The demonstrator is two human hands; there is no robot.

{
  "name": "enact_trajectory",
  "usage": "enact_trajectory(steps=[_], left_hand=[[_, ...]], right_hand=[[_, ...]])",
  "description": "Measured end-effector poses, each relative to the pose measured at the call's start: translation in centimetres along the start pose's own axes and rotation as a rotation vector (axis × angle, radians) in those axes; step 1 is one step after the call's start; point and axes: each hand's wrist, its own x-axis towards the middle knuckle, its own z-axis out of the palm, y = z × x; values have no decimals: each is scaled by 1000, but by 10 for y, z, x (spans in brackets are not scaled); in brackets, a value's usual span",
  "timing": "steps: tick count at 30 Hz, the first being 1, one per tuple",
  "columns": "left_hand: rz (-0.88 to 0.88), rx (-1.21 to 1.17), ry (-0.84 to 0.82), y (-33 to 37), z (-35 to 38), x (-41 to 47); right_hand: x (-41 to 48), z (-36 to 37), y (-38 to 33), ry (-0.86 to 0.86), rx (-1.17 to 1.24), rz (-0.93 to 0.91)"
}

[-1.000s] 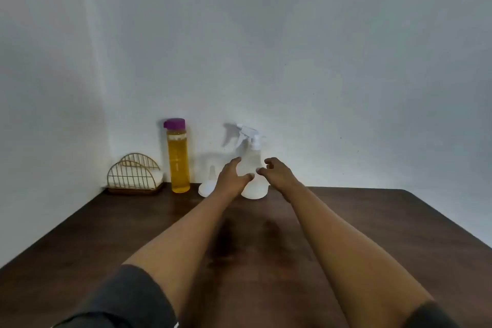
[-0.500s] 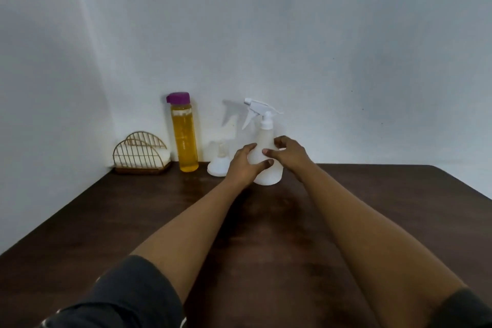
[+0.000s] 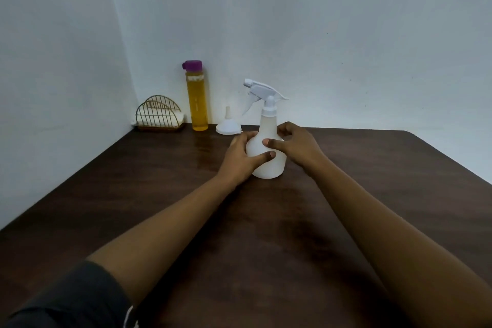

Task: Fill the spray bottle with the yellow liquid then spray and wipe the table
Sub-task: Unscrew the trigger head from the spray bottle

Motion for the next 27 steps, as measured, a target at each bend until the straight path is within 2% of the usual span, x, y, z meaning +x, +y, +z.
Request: enact_trajectory(steps=[7,10,13,16,20,27], left_hand=[[22,-44,21,6,-7,-45],[28,-63,24,5,-6,-51],[26,-91,28,5,-4,-53],[32,-96,36,4,-2,-52],[29,-112,19,-1,-3,-48],[-1,-169,-44,-4,-8,-41]], right_hand=[[-48,0,-15,50,-141,-72],[-49,-2,-21,11,-197,-74],[-45,-9,-28,-27,12,-75],[-41,-8,-36,89,217,-120],[-34,-5,-41,206,274,-150],[-24,-4,-33,160,266,-211]])
